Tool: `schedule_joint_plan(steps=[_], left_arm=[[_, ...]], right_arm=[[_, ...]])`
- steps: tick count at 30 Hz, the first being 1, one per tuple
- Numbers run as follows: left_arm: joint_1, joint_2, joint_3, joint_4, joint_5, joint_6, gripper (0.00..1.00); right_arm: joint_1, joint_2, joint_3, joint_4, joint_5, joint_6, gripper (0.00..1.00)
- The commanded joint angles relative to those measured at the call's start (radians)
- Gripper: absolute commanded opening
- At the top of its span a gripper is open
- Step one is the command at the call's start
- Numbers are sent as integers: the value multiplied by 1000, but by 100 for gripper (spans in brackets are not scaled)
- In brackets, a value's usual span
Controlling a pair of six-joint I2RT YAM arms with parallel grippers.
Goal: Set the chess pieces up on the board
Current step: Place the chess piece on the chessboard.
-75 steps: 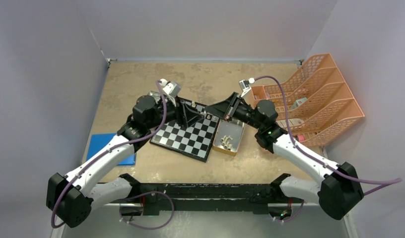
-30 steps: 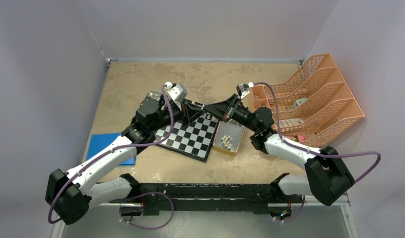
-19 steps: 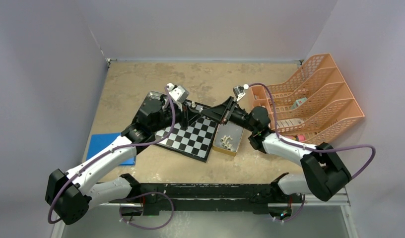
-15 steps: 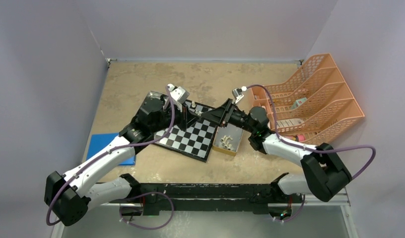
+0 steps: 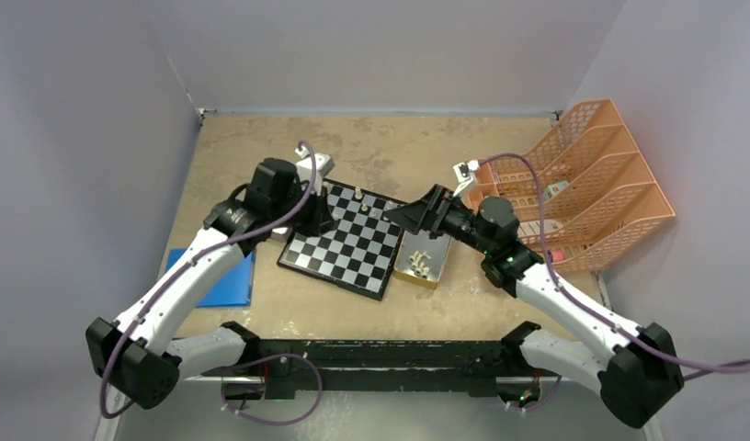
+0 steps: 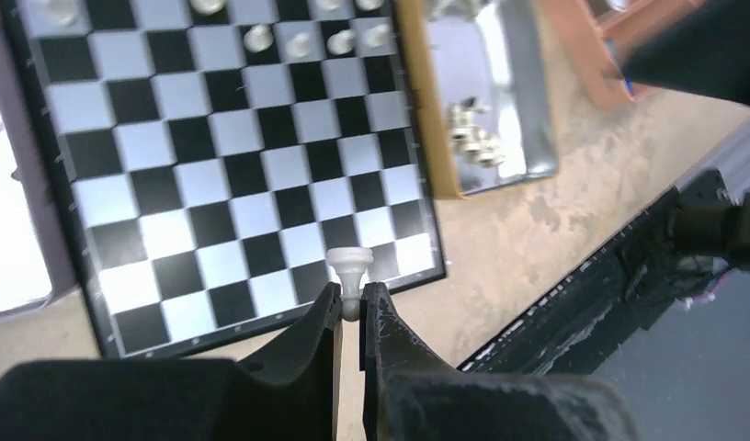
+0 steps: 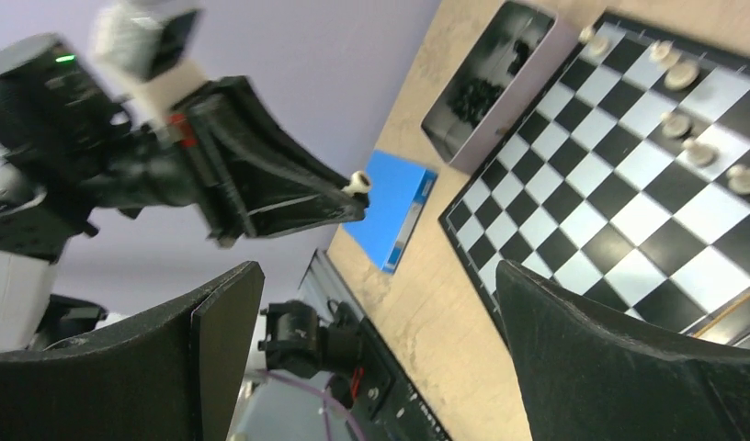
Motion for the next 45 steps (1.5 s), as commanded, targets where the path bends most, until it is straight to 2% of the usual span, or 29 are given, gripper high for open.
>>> schedule_joint_plan(steps=[1,6,12,15,17,25,32,45], left_arm=[[152,87,78,-105,145,77,0],[194,241,130,-185,19,138,0],[269,397,216,-223,107,185,0],[274,486,290,-300,84,197,0],[276,524,318,-306,83,196,0],[275,720,430,-360,148,205,0],[268,834,513,-407,142,214,0],[211,949,523,-415,56,193,0]], right_arm=[[-2,-119,61,-128,142,-131,99],[-2,-207,53,-238,170,-178,99],[-3,-250,66,-301,157,-216,99],[-3,-273,66,-336,213,-243,99],[-3,-288,49,-336,193,-213,99],[-3,-314,113,-396,274,-293,99],[-3,-337,76,-392,280,-275,99],[-3,-308,87,-395,273,-288,99]])
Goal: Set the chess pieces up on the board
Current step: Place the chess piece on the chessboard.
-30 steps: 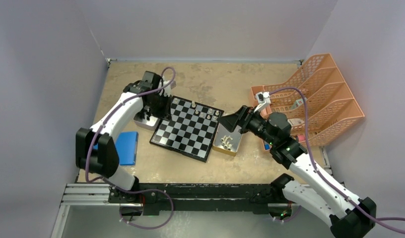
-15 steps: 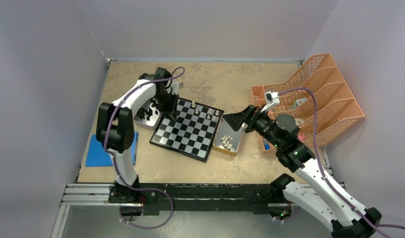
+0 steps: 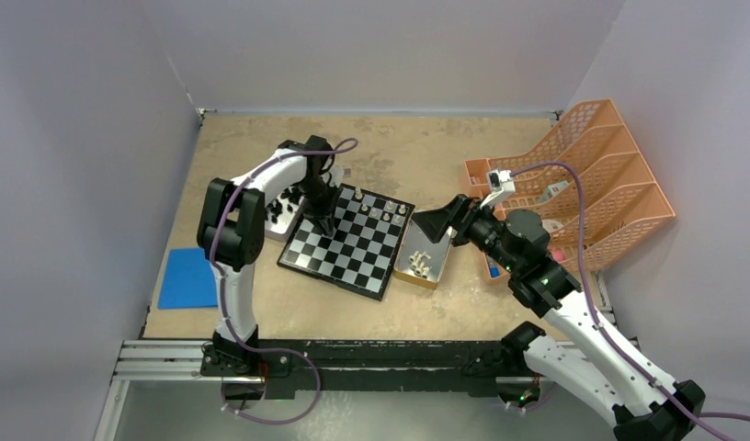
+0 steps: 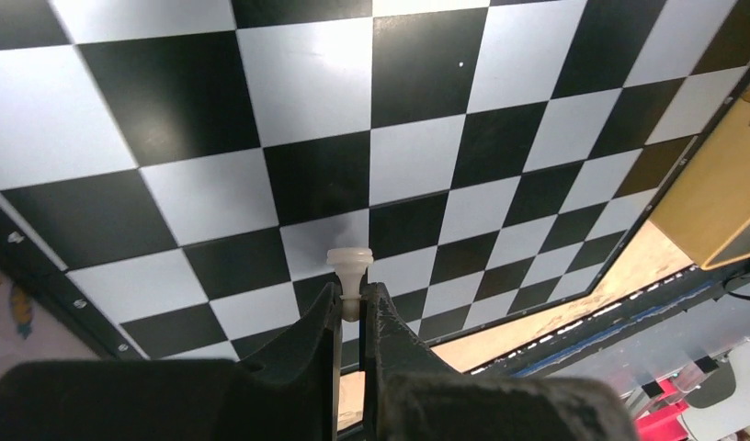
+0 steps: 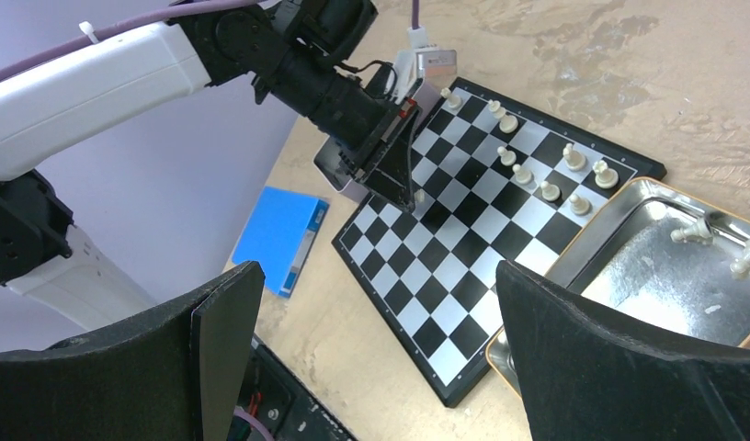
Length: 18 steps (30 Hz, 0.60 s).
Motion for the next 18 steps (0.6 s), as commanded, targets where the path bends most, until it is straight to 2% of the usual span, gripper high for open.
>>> schedule_joint_plan(steps=[1,9,15,18], left_arm=[[-14,28,37,-15,-36,0,1],[-26,33,42,5,-45,-7,10],[-29,-11,41,38,-62,-20,11],[-29,-11,50,36,-65,-20,16]], right_arm=[[-1,-5,23,29,4,-18,99],[-2,-10,28,26,16,-23,99],[-2,-4,16,31,19,-26,99],[-2,2,18,31,10,-25,99]])
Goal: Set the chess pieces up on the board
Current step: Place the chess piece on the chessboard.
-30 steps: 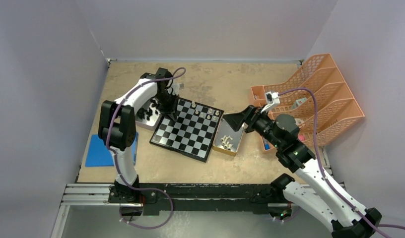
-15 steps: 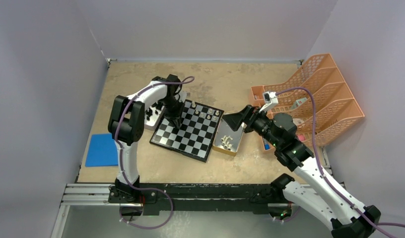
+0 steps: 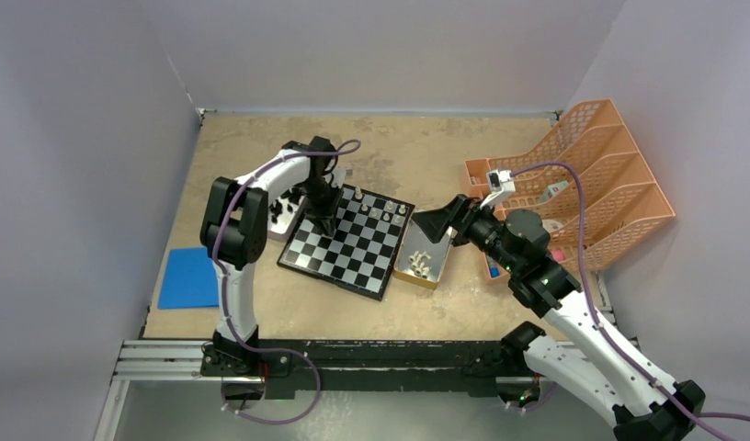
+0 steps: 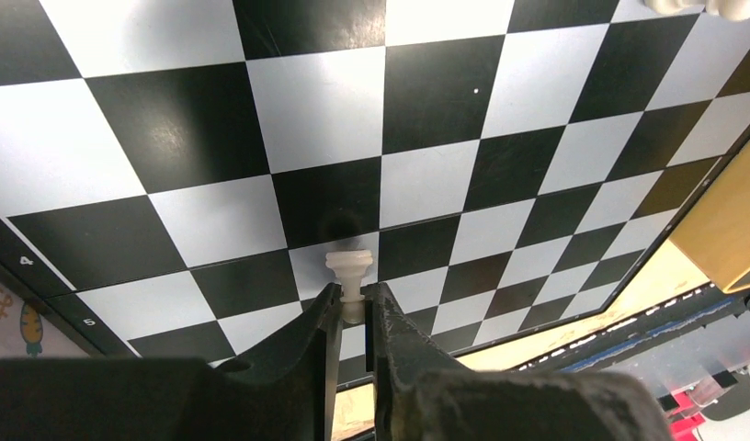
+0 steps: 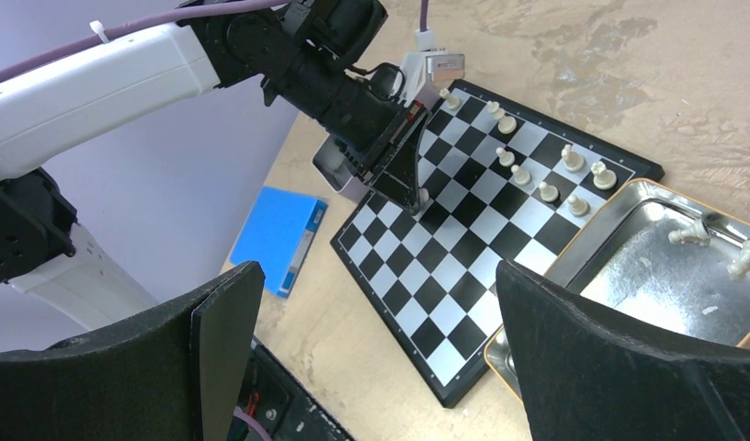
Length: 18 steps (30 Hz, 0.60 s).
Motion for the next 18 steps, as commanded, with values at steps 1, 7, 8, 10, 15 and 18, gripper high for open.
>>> schedule_joint_plan(steps=[1,7,8,10,15,18], left_arm=[[-7,-44,42,22,-25,-15,17],[-7,-49,50,26,-36,-14,20],[-7,-50,55,26,-41,-14,20],[-7,-55,63,33,-51,-16,19],[-7,-72,72,52,-66,-27,18],[-7,-81,63,65,-70,-28,17]], right_arm=[[-2,3,20,32,7,-20,99],[-1,0,27,35,9,-24,99],[-2,2,26,35,9,-25,99],[-2,8,28,35,5,-26,99],[-2,13,28,39,-1,-28,99],[-2,10,28,39,-1,-31,99]])
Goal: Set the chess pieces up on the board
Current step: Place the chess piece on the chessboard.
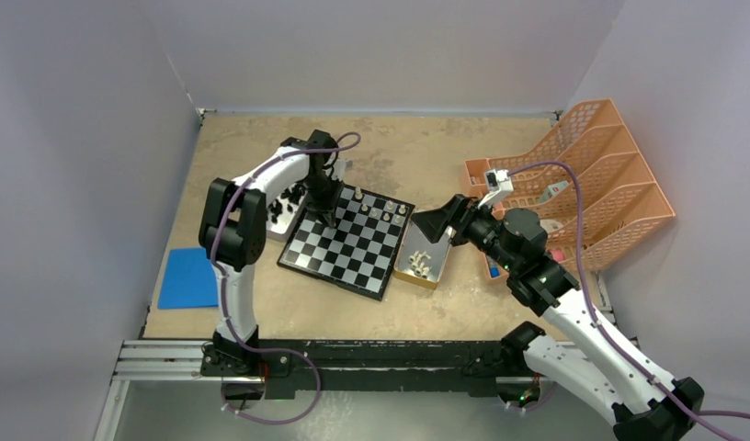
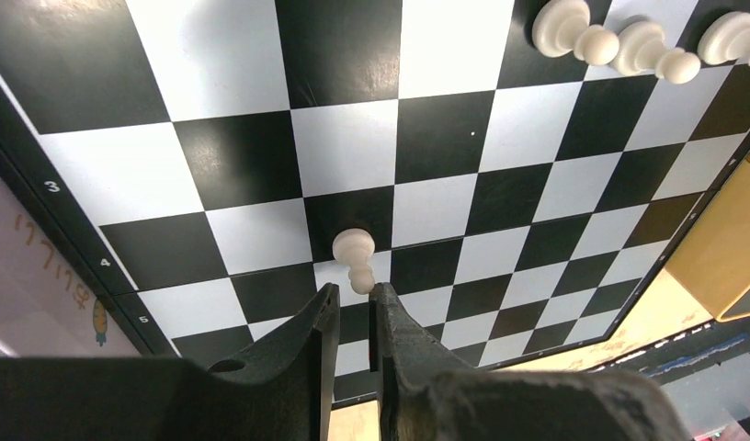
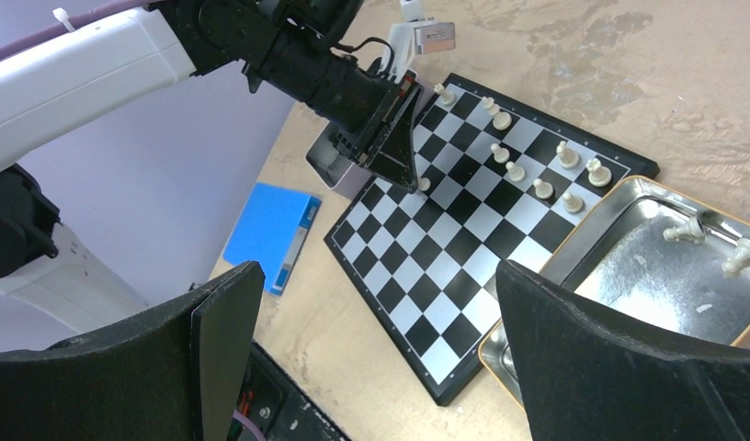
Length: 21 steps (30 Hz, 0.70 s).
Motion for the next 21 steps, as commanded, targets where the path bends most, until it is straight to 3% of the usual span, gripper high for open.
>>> schedule_joint_plan(steps=[1,12,21], left_arm=[[-4,-71,29,34,-24,-18,16],[-34,-101,-49,111,-62,-9,19],[-108,-94,-61,155,-189,-14,19]], right_arm=[[-2,-4,28,37,3,-24,99],[-1,-17,18,30,7,-31,99],[-2,-22,5,41,5,-34,99]])
